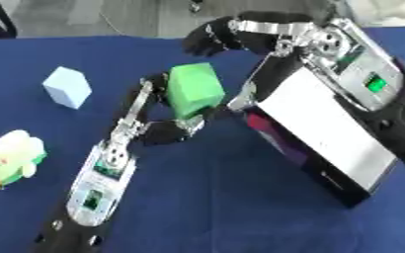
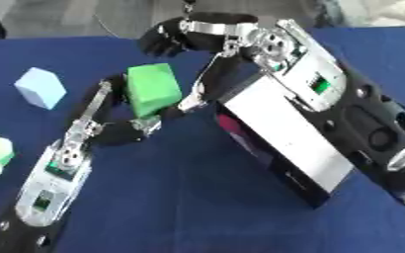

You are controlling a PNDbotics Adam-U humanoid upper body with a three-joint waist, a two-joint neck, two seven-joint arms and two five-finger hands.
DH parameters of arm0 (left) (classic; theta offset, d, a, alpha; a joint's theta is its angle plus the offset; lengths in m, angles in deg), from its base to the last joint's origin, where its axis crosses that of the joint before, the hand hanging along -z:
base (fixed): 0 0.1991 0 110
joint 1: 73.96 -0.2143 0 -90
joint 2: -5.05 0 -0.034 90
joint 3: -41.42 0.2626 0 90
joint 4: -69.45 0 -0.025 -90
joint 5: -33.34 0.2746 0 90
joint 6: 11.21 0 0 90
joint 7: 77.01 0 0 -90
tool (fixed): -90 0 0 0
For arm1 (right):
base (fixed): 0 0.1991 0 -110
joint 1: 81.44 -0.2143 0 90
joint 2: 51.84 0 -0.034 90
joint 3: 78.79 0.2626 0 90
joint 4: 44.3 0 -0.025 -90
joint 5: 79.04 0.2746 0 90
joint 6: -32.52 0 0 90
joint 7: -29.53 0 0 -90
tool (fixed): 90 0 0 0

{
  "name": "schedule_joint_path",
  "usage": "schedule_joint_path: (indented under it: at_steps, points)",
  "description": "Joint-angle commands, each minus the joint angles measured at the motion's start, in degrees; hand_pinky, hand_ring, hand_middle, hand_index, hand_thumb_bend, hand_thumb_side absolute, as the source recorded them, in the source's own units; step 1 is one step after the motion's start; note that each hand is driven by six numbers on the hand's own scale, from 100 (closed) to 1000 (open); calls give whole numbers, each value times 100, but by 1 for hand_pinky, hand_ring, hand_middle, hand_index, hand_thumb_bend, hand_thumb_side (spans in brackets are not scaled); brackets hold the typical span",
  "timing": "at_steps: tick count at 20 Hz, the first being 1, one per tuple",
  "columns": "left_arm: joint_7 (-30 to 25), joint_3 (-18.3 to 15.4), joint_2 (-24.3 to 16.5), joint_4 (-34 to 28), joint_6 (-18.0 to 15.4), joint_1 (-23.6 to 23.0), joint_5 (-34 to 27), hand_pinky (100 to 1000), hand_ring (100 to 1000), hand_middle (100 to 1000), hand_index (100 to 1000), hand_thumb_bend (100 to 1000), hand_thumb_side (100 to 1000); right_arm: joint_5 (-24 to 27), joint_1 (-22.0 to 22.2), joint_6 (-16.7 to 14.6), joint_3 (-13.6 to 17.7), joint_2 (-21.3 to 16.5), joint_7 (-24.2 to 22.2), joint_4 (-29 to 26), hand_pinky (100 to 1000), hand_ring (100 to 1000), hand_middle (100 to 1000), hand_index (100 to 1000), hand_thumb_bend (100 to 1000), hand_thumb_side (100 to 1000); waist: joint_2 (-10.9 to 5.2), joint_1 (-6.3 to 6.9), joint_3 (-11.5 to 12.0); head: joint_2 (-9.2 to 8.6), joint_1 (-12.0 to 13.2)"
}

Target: Pick up the objects with one hand, pass them to the other hand, and then place them into the box on the other side of the table.

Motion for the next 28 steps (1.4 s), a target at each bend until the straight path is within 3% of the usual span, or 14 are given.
schedule_joint_path:
  at_steps: [1,5,14,28]
  points:
    - [6,30,55,-131,-42,124,172,620,614,409,564,100,198,-501,-137,-152,45,-69,122,-58,890,873,784,871,634,100,3,-78,15,-75,-32]
    - [-51,53,75,-149,-65,140,291,621,615,409,563,100,182,-917,-138,-311,21,-28,175,4,889,873,784,871,632,100,22,-84,29,-82,-54]
    - [-52,55,129,-72,-78,158,470,617,614,408,563,100,170,-634,-37,-93,37,-108,60,-210,879,864,774,863,622,100,48,-110,35,-96,-59]
    - [81,89,178,-165,-155,181,231,607,609,404,562,100,185,-711,11,60,19,-77,45,-166,860,846,734,836,600,100,90,-127,48,-96,-109]
